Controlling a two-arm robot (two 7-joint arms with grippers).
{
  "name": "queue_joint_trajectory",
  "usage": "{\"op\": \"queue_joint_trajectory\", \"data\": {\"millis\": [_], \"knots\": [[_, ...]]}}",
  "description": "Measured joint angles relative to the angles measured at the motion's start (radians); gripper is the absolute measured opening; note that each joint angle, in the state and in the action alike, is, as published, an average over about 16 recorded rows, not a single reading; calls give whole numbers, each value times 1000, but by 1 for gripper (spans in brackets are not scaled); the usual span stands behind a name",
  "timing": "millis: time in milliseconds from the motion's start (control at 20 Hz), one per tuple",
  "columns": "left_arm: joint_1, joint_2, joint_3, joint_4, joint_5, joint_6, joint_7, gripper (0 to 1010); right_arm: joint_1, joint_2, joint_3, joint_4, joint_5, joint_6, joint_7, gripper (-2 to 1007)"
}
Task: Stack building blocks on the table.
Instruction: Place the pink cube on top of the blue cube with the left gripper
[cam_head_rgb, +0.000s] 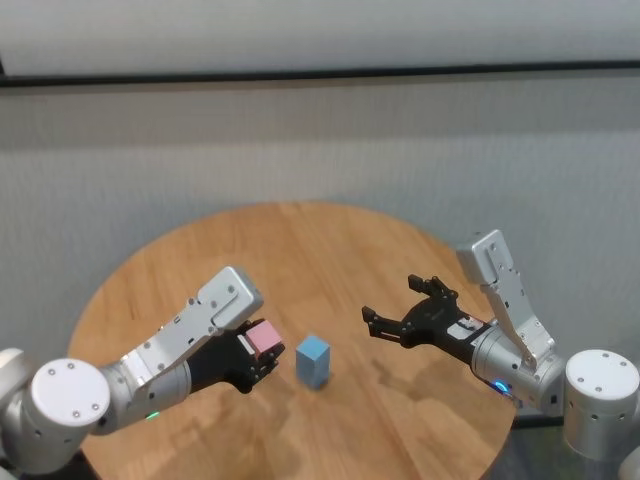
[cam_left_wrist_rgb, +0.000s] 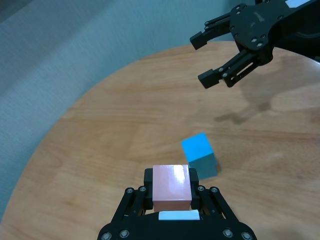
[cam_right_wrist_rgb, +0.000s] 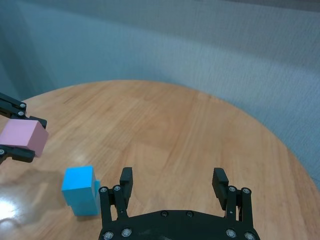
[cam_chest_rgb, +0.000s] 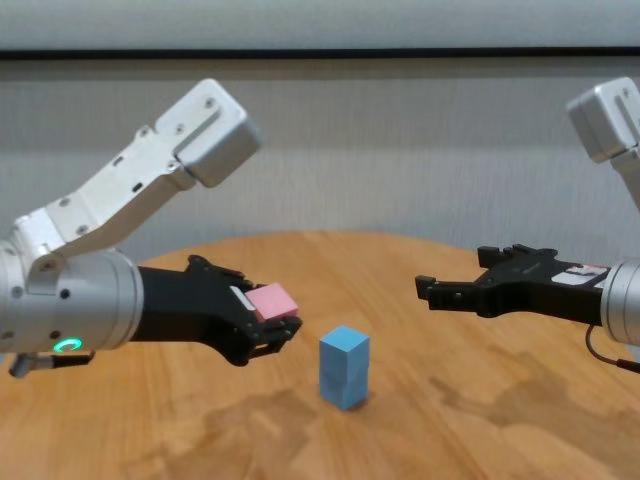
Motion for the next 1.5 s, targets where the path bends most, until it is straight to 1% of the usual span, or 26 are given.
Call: {"op": "queue_joint_trajectory", "data": {"millis": [150,350,650,950,1250,1500], "knots": [[-7,-16,3,3,7,13,-4,397,0,0,0,0,0,0,0,1005],[-14,-35,3,4,2,32,-12,397,0,0,0,0,0,0,0,1005],[-29,-60,-2,15,-28,59,-27,397,0,0,0,0,0,0,0,1005],[-49,-85,-2,50,-65,80,-38,397,0,0,0,0,0,0,0,1005],[-71,-106,6,92,-90,89,-38,397,0,0,0,0,0,0,0,1005],[-87,-118,15,122,-99,90,-33,398,0,0,0,0,0,0,0,1005]]}}
